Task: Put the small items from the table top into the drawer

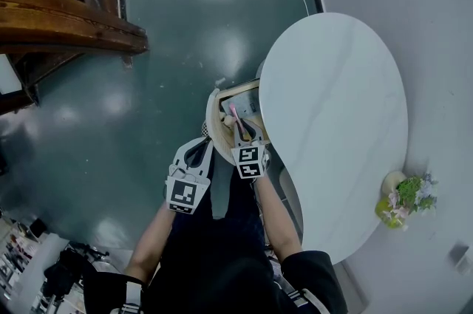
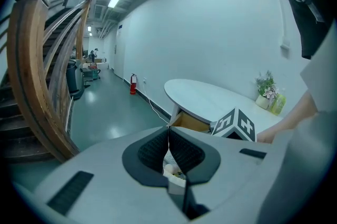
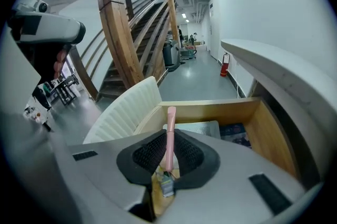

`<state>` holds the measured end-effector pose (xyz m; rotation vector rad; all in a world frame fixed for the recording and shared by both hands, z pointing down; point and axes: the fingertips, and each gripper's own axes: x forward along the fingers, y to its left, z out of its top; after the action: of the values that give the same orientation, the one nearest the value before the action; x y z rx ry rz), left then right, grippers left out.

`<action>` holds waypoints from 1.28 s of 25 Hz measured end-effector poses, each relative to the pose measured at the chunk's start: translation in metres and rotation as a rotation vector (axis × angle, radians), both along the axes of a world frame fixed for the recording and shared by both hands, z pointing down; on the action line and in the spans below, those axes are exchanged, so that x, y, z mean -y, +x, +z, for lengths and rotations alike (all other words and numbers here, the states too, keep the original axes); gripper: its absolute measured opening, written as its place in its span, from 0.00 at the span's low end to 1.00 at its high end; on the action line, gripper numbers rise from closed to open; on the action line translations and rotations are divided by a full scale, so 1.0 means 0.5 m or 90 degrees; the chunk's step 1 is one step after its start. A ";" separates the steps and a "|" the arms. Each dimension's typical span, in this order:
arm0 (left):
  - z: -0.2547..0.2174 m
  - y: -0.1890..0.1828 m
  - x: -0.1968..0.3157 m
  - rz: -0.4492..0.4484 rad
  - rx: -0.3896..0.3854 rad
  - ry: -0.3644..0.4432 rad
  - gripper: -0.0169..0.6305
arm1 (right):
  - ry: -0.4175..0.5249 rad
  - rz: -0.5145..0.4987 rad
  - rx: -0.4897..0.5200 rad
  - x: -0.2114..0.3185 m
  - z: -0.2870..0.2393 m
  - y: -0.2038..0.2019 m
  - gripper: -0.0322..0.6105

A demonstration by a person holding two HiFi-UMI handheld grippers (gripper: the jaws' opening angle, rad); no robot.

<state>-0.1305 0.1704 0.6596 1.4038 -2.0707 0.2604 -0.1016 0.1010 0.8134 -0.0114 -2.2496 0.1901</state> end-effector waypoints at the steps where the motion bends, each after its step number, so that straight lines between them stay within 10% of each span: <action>1: 0.001 -0.002 -0.001 -0.001 0.000 0.000 0.06 | 0.000 -0.002 -0.001 0.000 0.003 -0.002 0.15; 32: -0.106 0.002 -0.008 0.006 0.042 0.031 0.06 | -0.006 0.007 0.054 -0.034 -0.130 0.021 0.22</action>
<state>-0.1297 0.1746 0.6068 1.4522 -2.1370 0.2660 -0.0912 0.1180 0.7485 -0.0117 -2.3333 0.2100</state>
